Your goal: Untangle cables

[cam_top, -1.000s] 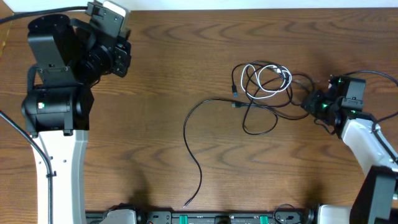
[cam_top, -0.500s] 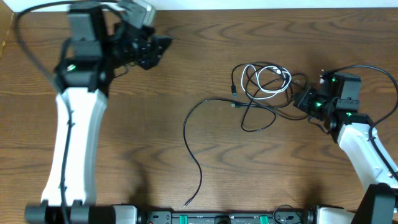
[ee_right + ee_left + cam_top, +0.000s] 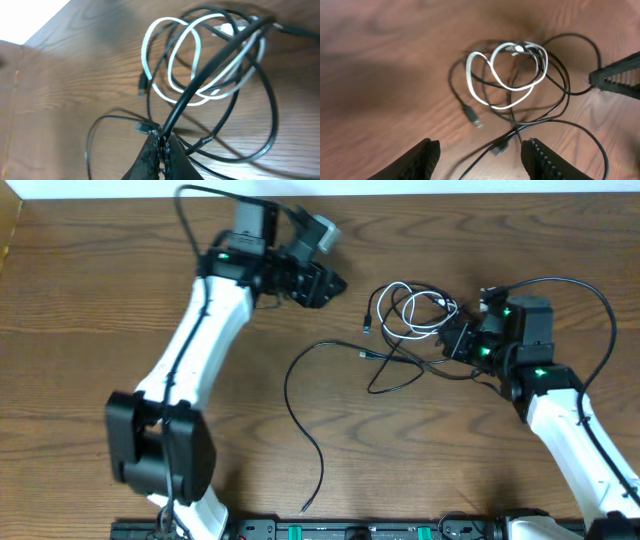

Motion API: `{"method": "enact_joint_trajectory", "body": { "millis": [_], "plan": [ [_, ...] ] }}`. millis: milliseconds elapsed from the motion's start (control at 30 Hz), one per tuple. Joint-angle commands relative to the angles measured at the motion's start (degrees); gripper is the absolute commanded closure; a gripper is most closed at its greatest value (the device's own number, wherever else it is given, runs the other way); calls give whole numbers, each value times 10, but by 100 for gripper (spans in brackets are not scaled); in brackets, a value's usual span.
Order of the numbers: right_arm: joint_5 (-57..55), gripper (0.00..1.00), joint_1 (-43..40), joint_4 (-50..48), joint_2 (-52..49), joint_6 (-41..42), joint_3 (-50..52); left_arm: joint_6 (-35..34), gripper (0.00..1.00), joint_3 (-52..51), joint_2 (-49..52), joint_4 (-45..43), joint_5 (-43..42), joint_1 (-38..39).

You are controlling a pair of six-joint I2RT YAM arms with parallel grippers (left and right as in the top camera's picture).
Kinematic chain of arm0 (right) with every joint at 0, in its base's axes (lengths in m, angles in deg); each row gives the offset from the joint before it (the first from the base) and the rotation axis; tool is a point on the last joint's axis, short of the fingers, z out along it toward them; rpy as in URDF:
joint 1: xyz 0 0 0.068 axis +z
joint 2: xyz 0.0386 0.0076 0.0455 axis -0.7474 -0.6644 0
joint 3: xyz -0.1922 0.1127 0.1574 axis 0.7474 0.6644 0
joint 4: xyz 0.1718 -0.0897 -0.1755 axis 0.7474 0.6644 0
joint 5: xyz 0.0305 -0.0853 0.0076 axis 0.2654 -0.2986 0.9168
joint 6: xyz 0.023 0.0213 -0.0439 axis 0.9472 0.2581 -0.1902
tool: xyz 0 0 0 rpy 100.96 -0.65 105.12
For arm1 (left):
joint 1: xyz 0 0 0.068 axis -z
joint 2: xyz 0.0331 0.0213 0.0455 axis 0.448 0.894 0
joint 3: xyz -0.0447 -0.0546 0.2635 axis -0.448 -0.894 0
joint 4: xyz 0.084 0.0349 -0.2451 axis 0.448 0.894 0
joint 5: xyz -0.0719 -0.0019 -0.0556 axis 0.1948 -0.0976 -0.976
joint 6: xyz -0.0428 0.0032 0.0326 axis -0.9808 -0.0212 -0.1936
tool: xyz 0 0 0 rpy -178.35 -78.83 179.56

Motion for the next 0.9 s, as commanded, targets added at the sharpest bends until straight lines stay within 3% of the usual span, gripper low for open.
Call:
{"method": "enact_joint_trajectory", "body": {
  "millis": [0, 300, 633, 867],
  "plan": [
    [14, 99, 19, -2, 34, 20, 1, -5, 42, 9, 27, -3, -10, 28],
    [38, 99, 54, 9, 90, 26, 1, -5, 42, 8, 55, -25, -35, 79],
    [36, 99, 84, 5, 174, 41, 1, -5, 42, 8, 55, -32, -55, 82],
    [15, 99, 84, 0, 228, 41, 1, -5, 42, 1, 55, -28, -135, 84]
  ]
}}
